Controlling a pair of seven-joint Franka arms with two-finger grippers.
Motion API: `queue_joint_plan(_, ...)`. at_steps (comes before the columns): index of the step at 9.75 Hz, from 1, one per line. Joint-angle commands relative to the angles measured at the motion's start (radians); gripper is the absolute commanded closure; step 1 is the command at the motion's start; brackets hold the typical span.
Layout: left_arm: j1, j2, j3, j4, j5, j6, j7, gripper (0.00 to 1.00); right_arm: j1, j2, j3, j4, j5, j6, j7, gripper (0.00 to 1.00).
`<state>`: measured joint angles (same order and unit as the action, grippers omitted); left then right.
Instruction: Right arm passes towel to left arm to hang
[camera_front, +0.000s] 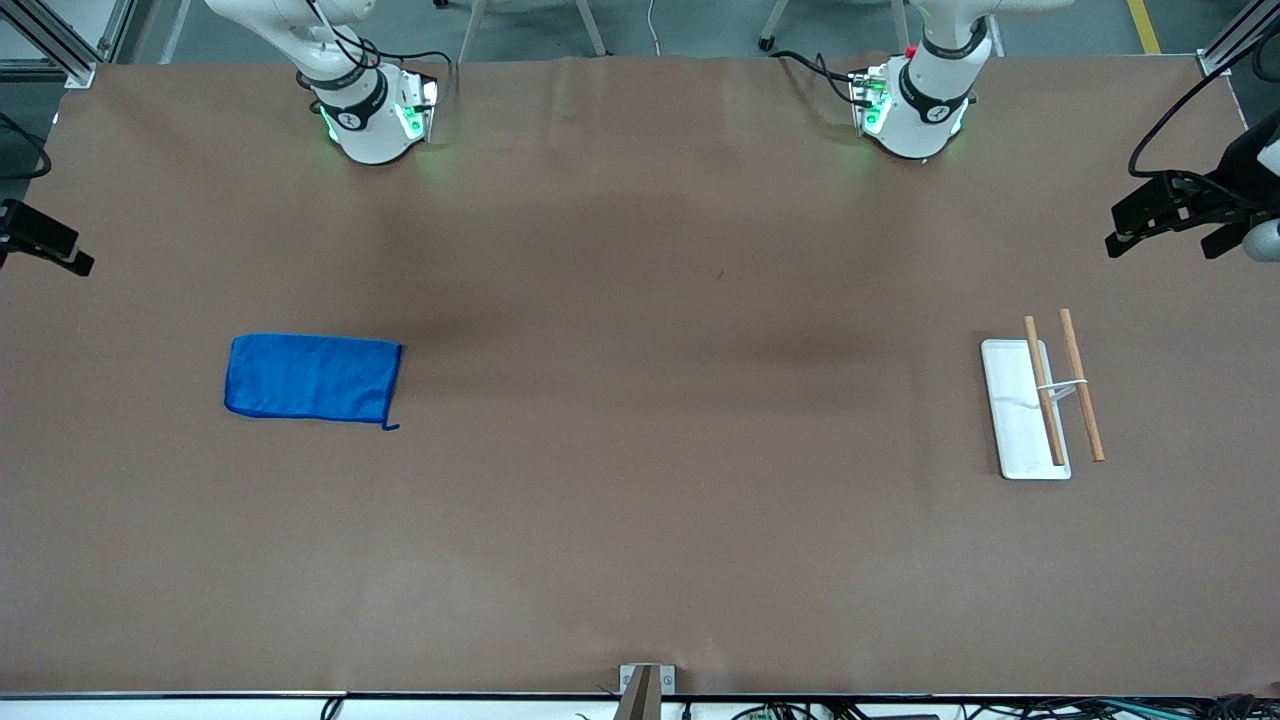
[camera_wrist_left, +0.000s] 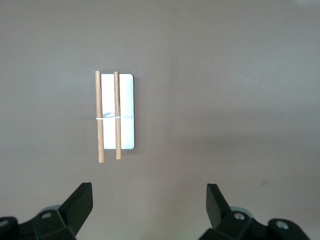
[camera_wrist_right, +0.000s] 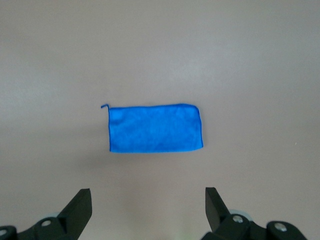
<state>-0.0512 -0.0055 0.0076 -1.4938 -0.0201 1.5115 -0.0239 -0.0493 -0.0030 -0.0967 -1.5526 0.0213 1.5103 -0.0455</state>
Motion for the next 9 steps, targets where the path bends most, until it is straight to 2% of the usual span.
queue_joint_plan(1,-0.001,0.010,-0.003,-0.023,0.020,-0.001,-0.007,0.00,0.009,-0.015,0.006,-0.120,-0.018,0.089,0.015,0.00)
queue_joint_plan(5,-0.002,0.010,-0.005,-0.022,0.020,-0.001,-0.008,0.00,0.014,0.007,0.023,-0.479,-0.020,0.526,-0.010,0.00)
queue_joint_plan(9,-0.004,0.009,-0.005,-0.022,0.020,-0.001,-0.008,0.00,-0.017,0.219,0.023,-0.651,-0.020,0.860,-0.126,0.00)
